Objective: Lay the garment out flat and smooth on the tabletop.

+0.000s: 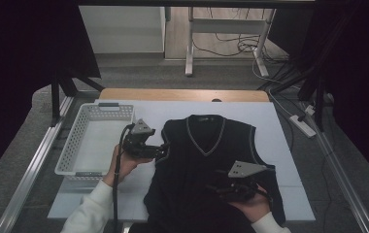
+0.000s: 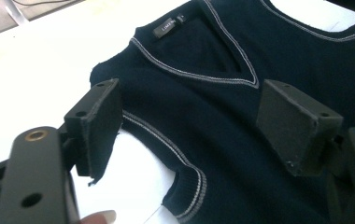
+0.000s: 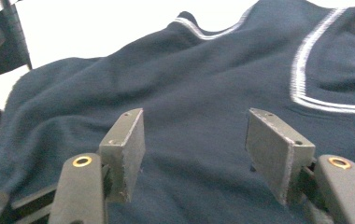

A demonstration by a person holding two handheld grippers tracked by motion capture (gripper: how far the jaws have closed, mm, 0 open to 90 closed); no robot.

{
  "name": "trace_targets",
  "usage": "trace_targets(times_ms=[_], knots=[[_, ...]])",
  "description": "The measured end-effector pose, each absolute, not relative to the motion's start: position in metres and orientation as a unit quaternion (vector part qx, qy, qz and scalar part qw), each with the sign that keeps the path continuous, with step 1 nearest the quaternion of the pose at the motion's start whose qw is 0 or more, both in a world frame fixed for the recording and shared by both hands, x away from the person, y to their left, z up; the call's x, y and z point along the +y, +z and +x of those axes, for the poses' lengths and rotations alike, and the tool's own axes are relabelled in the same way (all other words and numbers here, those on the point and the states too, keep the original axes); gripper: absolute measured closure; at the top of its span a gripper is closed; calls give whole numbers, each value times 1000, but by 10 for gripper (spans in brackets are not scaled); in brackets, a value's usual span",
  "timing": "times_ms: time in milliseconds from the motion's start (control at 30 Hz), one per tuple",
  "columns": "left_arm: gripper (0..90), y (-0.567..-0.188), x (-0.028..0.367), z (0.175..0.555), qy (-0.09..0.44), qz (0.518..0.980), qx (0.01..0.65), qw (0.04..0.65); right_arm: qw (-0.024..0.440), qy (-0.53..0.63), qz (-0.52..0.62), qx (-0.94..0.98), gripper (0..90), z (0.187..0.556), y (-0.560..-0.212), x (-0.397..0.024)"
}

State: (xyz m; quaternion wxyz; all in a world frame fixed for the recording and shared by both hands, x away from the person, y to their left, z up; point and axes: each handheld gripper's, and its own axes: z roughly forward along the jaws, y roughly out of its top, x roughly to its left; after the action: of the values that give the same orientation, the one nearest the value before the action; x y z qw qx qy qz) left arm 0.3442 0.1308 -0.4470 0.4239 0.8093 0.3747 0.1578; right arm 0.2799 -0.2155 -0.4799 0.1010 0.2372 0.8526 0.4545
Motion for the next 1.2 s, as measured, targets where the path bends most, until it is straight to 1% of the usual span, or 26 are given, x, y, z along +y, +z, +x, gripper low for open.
trace_targets(times_ms=[200, 400, 767, 1200], knots=[[210, -450, 126, 345, 147, 816, 366, 423, 115, 457, 258, 844, 359, 290, -476, -233], [199, -451, 124, 344, 150, 818, 364, 420, 129, 455, 256, 843, 348, 295, -474, -236], [201, -448, 119, 358, 159, 817, 374, 409, 137, 463, 277, 831, 346, 305, -470, -251], [202, -448, 117, 370, 163, 814, 381, 407, 149, 438, 287, 839, 345, 307, -477, -262]])
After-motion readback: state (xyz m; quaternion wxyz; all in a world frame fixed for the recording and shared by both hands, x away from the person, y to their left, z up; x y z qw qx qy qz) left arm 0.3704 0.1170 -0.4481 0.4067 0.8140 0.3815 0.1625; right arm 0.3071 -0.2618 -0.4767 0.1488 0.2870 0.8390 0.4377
